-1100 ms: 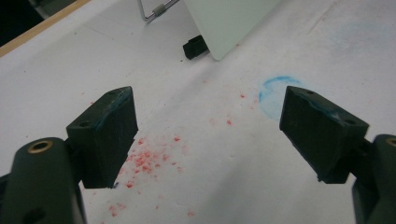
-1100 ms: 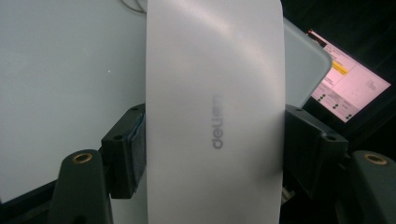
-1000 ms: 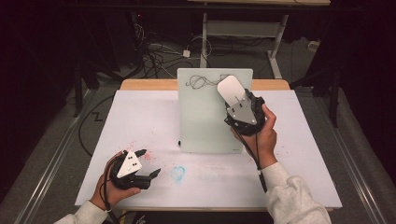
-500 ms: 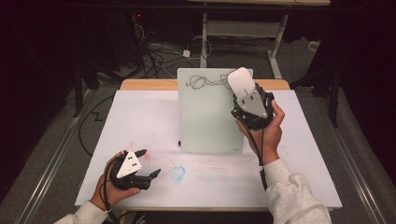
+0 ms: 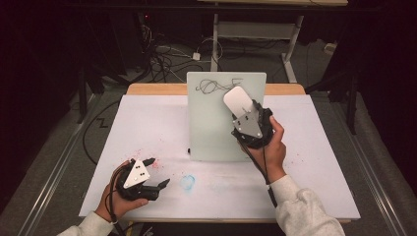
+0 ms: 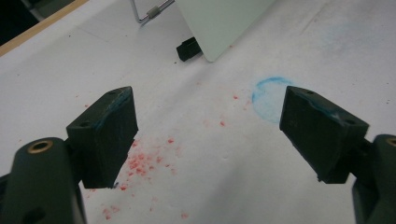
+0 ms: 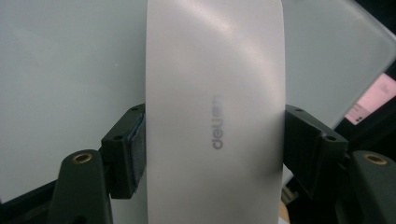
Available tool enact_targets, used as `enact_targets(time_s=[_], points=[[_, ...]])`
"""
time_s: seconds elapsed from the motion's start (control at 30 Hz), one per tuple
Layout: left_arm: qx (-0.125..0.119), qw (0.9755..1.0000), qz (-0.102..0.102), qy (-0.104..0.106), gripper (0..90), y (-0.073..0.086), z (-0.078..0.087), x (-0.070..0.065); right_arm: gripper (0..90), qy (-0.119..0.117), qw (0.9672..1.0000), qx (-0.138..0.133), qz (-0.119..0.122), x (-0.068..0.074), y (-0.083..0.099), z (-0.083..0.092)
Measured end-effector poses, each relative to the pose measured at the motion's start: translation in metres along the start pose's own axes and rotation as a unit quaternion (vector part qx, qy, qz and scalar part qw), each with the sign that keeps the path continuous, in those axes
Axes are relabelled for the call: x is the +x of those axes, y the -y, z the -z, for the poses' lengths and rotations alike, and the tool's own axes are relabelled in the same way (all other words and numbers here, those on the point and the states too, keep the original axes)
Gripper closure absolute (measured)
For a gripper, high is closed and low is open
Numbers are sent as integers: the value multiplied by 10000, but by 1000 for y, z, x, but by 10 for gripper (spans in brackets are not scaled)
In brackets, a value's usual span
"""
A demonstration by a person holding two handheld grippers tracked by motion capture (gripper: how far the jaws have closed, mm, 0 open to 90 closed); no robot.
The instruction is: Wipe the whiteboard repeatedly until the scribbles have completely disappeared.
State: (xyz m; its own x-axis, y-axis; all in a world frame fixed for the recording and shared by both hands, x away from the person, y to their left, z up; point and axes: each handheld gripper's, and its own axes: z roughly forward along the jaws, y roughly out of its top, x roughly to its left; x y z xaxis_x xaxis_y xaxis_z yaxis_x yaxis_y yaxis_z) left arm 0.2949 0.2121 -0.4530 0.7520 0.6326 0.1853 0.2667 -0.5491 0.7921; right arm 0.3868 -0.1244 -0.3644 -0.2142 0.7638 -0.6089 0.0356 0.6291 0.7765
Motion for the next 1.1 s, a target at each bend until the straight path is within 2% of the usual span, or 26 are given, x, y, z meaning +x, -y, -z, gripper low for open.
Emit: enact_targets(time_s=[0.03,0.07,0.17,0.2,0.3,0.43,0.57,0.7,0.73,0.87,0.93,1.1], points=[[4,10000,-4,0,184,0,0,0,312,0,10000,0,0,0,0,0],[-3,10000,-1,4,184,0,0,0,312,79,9999,3,-67,-7,-2,-1],[-38,10000,-42,-17,184,0,0,1,312,308,9984,-11,-478,-30,-6,-3],[-41,10000,-36,-13,184,0,1,1,311,350,9968,-36,-720,-43,-6,-4],[-22,10000,0,6,184,1,1,1,312,386,9955,-19,-861,-46,-3,-3],[-16,10000,-7,14,184,0,1,0,312,254,9966,-28,-784,-32,8,0],[-18,10000,-21,15,184,0,1,-1,312,141,9991,30,-407,-11,24,5],[-5,10000,-24,18,184,0,0,-1,311,74,9992,66,-385,-13,23,6],[-15,10000,-17,17,184,0,0,-1,312,160,9989,66,-447,-19,18,4],[-58,10000,2,24,184,0,1,-1,312,249,9978,36,-611,-29,9,1],[-101,9999,29,50,184,-1,2,0,312,310,9972,19,-680,-33,-2,-3],[-92,10000,-26,26,184,-1,3,-1,312,312,9968,5,-729,-29,-15,-5]])
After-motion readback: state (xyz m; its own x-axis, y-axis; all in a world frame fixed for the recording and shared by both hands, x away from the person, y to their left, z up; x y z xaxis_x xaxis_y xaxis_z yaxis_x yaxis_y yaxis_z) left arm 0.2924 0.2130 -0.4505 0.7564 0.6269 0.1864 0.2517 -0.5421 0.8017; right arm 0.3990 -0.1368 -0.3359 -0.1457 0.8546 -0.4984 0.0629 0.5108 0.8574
